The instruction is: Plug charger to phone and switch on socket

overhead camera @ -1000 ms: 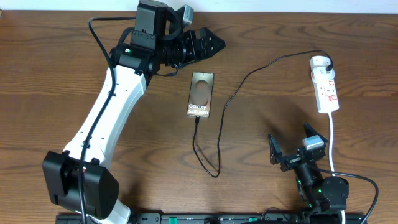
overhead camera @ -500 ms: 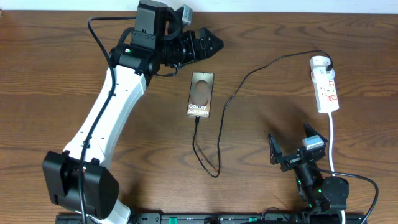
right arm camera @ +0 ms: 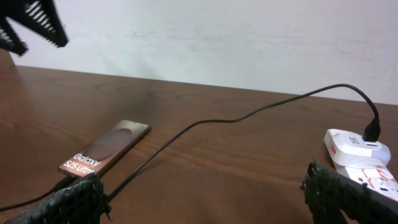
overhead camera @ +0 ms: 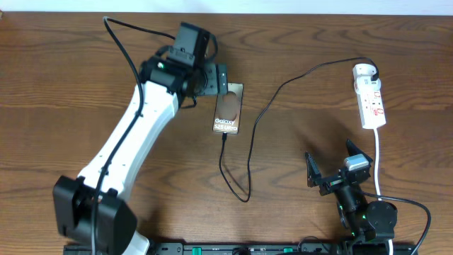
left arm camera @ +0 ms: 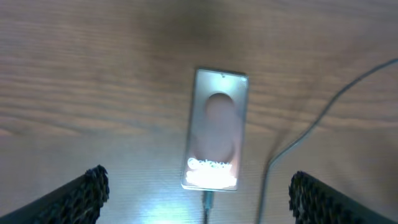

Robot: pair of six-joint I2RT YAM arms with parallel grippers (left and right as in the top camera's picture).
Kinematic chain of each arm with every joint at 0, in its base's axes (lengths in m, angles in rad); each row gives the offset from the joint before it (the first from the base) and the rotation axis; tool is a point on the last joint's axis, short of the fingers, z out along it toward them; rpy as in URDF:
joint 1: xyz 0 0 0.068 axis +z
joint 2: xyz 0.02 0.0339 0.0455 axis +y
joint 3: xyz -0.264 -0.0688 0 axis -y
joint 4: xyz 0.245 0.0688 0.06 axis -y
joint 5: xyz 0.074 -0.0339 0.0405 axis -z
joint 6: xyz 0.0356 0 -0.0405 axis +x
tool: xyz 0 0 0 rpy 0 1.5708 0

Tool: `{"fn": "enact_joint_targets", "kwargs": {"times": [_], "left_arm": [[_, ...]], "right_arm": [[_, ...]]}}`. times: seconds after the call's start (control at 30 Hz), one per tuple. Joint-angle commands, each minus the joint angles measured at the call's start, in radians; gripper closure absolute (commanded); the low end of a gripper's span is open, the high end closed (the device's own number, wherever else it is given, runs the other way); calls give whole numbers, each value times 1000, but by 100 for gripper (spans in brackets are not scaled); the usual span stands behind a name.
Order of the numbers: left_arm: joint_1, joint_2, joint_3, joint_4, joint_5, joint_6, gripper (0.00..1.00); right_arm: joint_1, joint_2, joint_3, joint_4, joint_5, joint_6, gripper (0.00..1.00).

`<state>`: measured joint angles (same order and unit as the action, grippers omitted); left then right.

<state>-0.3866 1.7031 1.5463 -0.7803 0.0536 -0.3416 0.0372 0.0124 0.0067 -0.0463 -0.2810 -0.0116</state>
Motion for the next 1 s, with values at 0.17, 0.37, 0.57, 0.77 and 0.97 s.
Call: {"fn": "enact_joint_targets", "kwargs": {"times": [0.17,0.37,0.57,0.77,0.97], "left_arm": [[11,-340,-385,223,-133,38,7],[55,-520,-667,347,-124,37,7],[126,-666,-925,480,-27,28,7],[211,-799,-1150,679,78,23,7],[275,-935,-1318,809,104,-12,7]], "right_arm": [[11,-6,-1,-4,-2,-2,1],[11,-6,-1,-4,-2,-1,1],[11,-6,-1,-4,-2,-2,1],[11,-6,-1,-4,-2,-1,1],[11,-6,-1,-4,-2,-1,1]]}}
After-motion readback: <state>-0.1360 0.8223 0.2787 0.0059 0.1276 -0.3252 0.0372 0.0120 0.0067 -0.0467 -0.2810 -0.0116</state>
